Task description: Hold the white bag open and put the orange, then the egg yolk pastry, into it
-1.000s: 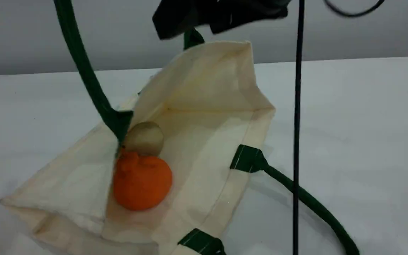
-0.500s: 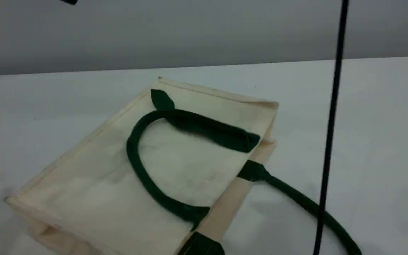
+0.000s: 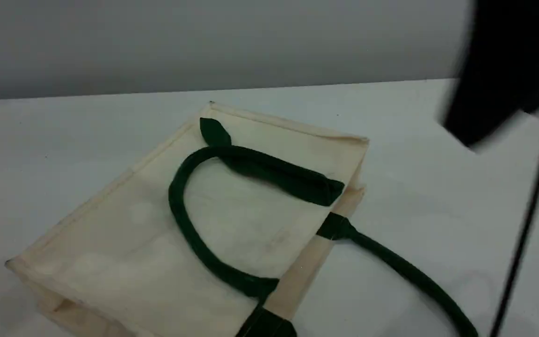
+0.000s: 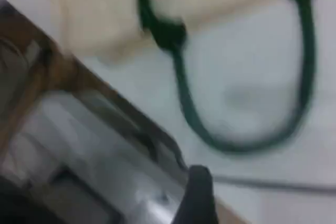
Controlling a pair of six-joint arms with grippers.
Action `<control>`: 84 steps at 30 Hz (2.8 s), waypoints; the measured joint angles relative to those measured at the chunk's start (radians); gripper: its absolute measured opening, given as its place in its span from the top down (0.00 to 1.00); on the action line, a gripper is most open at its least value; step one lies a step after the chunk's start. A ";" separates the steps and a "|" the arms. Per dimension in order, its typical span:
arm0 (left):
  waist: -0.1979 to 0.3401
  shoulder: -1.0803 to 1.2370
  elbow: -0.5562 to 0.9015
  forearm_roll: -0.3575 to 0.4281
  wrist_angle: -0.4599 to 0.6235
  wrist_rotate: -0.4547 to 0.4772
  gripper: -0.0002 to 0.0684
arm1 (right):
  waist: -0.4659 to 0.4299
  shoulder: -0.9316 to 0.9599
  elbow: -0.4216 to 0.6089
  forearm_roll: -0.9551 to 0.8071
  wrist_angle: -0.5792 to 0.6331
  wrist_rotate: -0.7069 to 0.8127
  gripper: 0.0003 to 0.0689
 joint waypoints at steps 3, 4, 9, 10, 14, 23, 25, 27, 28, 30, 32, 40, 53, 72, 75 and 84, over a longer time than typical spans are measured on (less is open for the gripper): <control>0.000 -0.019 0.000 -0.050 0.041 -0.002 0.17 | 0.000 -0.003 0.000 -0.094 0.108 0.069 0.19; 0.000 -0.026 0.000 -0.060 0.062 -0.002 0.17 | 0.000 -0.009 0.002 -0.123 0.123 0.092 0.19; 0.000 -0.054 0.000 -0.085 0.195 -0.003 0.17 | 0.000 -0.087 0.052 -0.204 0.138 0.158 0.19; -0.001 -0.063 0.005 -0.094 0.200 -0.011 0.17 | 0.000 -0.112 0.069 -0.197 0.140 0.161 0.19; -0.026 -0.125 0.071 -0.068 0.200 -0.048 0.17 | 0.000 -0.227 0.130 -0.204 0.143 0.183 0.19; -0.049 -0.384 0.318 -0.025 0.202 -0.093 0.22 | 0.000 -0.555 0.172 -0.210 0.147 0.234 0.19; -0.049 -0.473 0.366 -0.021 0.203 -0.114 0.25 | 0.000 -0.635 0.171 -0.212 0.148 0.239 0.19; -0.049 -0.563 0.410 0.004 0.203 -0.140 0.27 | 0.000 -0.706 0.171 -0.226 0.148 0.244 0.19; -0.049 -0.614 0.424 0.034 0.204 -0.160 0.27 | 0.000 -0.744 0.171 -0.240 0.148 0.248 0.19; -0.049 -0.710 0.439 0.094 0.192 -0.216 0.28 | 0.000 -0.807 0.173 -0.258 0.148 0.248 0.19; -0.049 -0.817 0.439 0.156 0.161 -0.285 0.29 | 0.000 -0.868 0.184 -0.260 0.146 0.248 0.19; -0.049 -1.154 0.463 0.389 0.190 -0.431 0.29 | 0.000 -0.975 0.324 -0.257 0.021 0.234 0.19; -0.049 -1.280 0.701 0.463 0.178 -0.450 0.29 | 0.002 -0.975 0.452 -0.233 -0.006 0.229 0.19; -0.049 -1.288 0.738 0.542 0.067 -0.522 0.29 | -0.101 -1.016 0.451 -0.226 -0.001 0.229 0.19; -0.049 -1.288 0.738 0.542 0.067 -0.522 0.29 | -0.230 -1.061 0.451 -0.226 -0.001 0.229 0.19; -0.049 -1.288 0.738 0.542 0.067 -0.522 0.29 | -0.513 -1.224 0.451 -0.229 -0.001 0.229 0.19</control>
